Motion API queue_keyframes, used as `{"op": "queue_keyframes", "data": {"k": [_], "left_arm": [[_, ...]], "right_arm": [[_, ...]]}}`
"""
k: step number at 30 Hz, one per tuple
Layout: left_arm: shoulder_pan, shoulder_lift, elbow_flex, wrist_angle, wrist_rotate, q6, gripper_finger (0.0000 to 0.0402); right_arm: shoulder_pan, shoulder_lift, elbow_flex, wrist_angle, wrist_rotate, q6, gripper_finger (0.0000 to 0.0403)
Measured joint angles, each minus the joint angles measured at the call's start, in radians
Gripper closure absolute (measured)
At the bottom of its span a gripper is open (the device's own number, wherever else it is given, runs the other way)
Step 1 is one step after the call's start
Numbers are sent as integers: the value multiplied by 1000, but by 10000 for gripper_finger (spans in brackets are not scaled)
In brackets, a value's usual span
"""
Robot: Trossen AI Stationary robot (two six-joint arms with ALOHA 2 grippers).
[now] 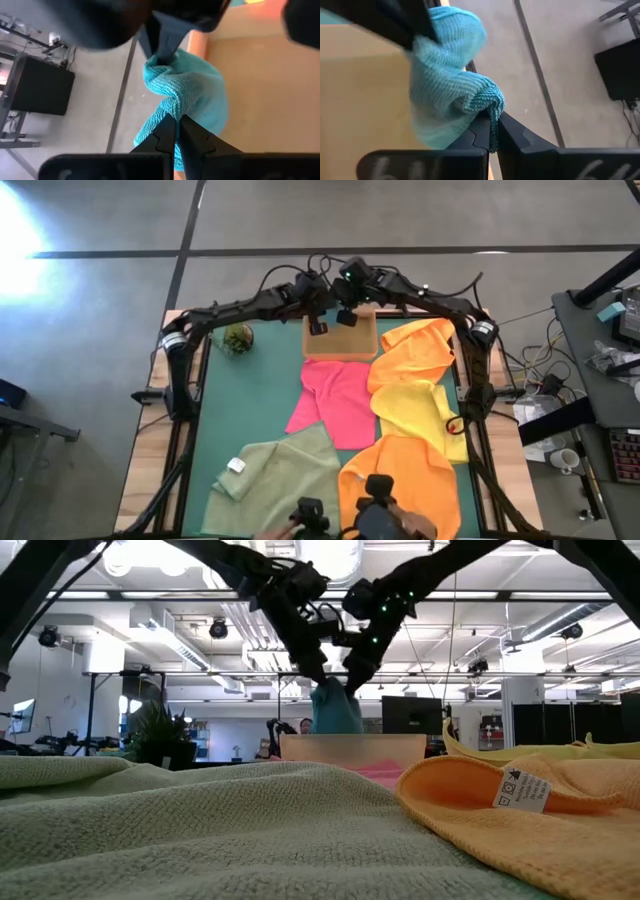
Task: Fold microfiber towels
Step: Put the folded blue microfiber cloth into the orange bin
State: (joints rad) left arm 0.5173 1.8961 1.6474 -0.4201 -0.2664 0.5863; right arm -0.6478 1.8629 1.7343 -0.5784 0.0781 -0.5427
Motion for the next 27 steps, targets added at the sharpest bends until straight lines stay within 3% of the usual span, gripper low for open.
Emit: {"op": "queue_keyframes", "data": {"k": [13, 27], "left_arm": [[31, 14, -3, 15, 30, 2, 401], [27, 16, -41, -77, 79, -4, 401]], "right_arm": [[-44, 0, -118, 187, -79, -85, 394], [-46, 0, -125, 187, -110, -141, 394]]}}
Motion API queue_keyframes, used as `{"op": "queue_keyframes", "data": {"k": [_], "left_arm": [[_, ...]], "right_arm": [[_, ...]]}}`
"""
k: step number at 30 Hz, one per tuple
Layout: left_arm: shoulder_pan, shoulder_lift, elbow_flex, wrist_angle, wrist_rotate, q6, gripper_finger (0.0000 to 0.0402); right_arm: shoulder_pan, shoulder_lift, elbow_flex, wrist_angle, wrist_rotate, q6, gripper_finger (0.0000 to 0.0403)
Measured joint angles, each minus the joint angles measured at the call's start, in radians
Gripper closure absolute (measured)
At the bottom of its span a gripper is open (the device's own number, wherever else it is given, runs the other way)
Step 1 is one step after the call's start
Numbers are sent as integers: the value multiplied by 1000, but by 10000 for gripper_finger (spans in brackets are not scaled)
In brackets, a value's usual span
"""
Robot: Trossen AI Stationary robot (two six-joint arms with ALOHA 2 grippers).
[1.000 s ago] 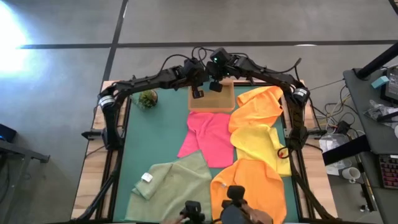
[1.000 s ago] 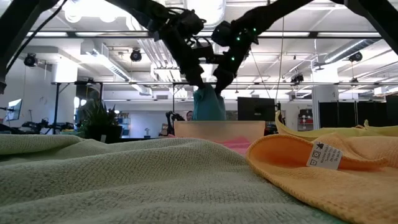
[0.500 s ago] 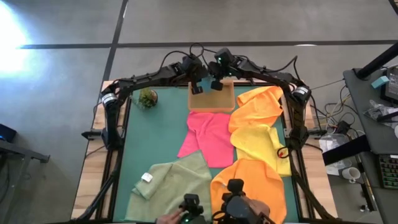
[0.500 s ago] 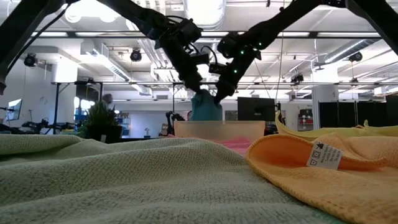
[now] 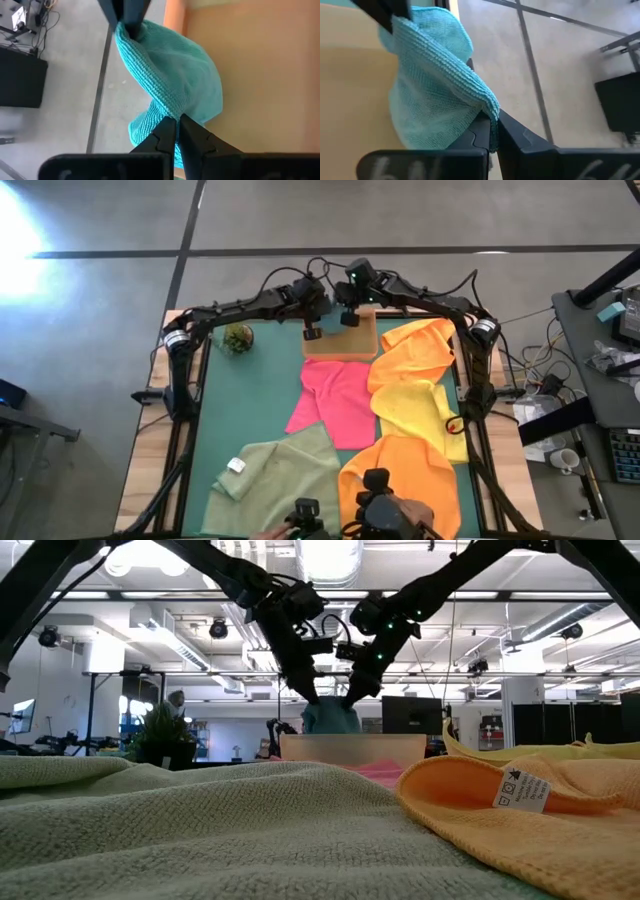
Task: Fold microfiber towels
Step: Put the folded blue microfiber cloth into the orange bin
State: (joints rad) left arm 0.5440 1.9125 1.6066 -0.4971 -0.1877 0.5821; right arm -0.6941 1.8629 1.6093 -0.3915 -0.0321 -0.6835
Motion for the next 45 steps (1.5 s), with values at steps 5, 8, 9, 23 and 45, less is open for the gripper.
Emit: {"op": "queue_keyframes", "data": {"k": [5, 8, 9, 23, 45], "left_arm": [[-1, 0, 0, -22, 1, 0, 401], [-1, 0, 0, -8, 1, 0, 401], [-1, 0, 0, -6, 1, 0, 401], [-1, -2, 6, 67, -96, 31, 402], [-13, -4, -2, -25, -72, 185, 402]], "right_arm": [[0, 0, 0, -30, -4, 33, 394], [0, 0, 0, -31, -3, 42, 394], [0, -1, 0, -30, -2, 49, 394], [0, -2, 0, 6, 51, 35, 394], [29, -8, -20, -36, 78, -34, 394]]}}
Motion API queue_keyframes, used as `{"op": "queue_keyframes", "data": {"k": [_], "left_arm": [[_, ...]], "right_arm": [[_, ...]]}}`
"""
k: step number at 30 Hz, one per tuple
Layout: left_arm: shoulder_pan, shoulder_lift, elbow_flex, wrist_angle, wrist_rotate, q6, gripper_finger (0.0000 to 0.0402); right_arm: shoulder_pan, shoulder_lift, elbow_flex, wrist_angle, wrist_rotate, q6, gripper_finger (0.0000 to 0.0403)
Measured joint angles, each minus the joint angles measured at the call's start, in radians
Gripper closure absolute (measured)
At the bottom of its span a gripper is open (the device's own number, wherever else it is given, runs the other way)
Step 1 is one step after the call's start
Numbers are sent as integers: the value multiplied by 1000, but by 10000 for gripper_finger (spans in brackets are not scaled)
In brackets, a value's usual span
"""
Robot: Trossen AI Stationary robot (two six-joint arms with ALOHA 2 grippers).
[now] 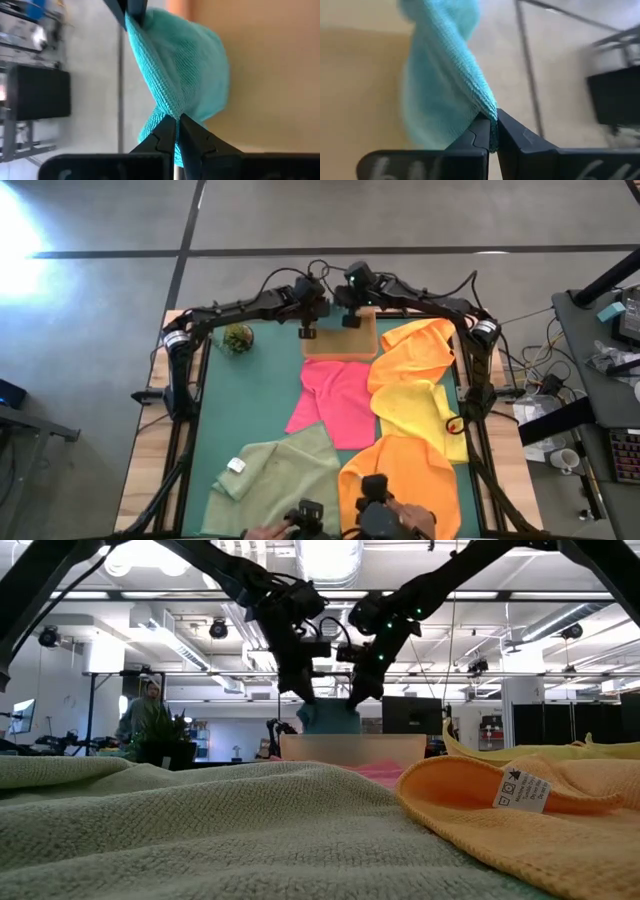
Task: Fold microfiber towels
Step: Put the folded blue microfiber cloth into the orange bin
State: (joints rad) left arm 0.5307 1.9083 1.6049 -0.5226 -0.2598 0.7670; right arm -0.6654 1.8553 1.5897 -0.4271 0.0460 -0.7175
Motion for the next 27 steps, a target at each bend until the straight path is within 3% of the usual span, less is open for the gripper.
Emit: {"op": "queue_keyframes", "data": {"k": [5, 13, 19, 27], "left_arm": [[-23, 0, -12, -56, 68, -1, 402], [-62, -8, -12, -120, 72, -39, 402], [-69, -9, -14, -194, 152, -84, 402], [-70, -9, -26, -203, 180, -84, 402]], "right_arm": [[54, 5, -36, -79, -20, 26, 394], [108, 5, -33, -208, -73, 140, 394], [124, 5, -33, -272, -139, 209, 394], [125, 4, -26, -312, -163, 283, 394]]}}
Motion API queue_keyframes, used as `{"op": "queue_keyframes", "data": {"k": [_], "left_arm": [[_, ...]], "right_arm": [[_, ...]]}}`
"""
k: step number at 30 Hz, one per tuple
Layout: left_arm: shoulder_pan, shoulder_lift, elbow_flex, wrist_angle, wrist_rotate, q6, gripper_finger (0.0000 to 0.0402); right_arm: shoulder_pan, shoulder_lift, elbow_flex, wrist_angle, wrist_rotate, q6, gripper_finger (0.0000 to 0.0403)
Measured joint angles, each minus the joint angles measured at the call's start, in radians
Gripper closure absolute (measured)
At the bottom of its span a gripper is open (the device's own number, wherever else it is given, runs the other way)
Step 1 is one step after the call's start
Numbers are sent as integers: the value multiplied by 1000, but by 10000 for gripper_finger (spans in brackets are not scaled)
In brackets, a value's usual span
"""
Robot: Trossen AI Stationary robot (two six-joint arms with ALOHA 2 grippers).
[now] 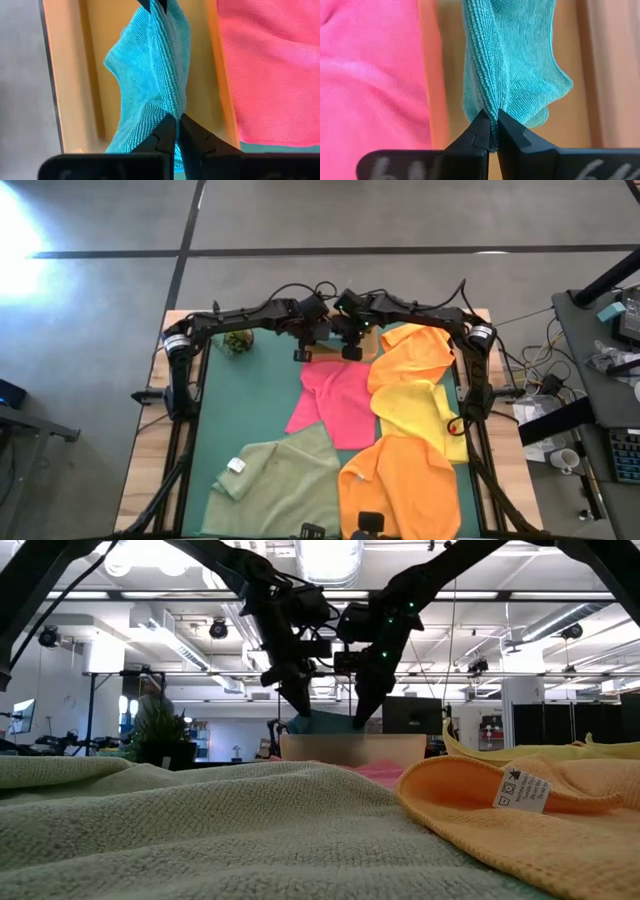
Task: Fold microfiber towels
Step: Put the folded blue microfiber cloth into the orange bin
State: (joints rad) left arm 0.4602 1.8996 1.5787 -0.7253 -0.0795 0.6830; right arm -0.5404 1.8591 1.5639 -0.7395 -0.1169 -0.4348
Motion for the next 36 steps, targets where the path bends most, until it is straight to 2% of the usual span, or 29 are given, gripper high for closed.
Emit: {"op": "queue_keyframes", "data": {"k": [5, 12, 17, 21, 23, 29, 33, 36], "left_arm": [[0, 0, 0, 2, 0, 0, 393], [-3, 0, 0, -4, -4, 1, 330], [-5, 0, 0, 1, -17, 0, 280], [-5, 0, 5, 3, -125, -22, 254], [-4, -9, 7, 3, -164, -22, 250], [-3, -73, 8, -1, -167, -68, 255], [-3, -140, 1, -34, -167, -185, 258], [-2, -195, -22, -57, -166, -269, 258]], "right_arm": [[0, 0, 2, -12, -1, 10, 394], [1, 0, 2, -40, -13, 37, 389], [1, 0, 2, -44, -22, 69, 346], [1, -8, 5, -50, -22, 69, 303], [-1, -17, 23, -75, -23, 69, 286], [-32, -58, 59, -78, -53, 32, 255], [-96, -43, 61, -6, -182, 75, 257], [-137, -10, 60, 28, -206, 135, 271]]}}
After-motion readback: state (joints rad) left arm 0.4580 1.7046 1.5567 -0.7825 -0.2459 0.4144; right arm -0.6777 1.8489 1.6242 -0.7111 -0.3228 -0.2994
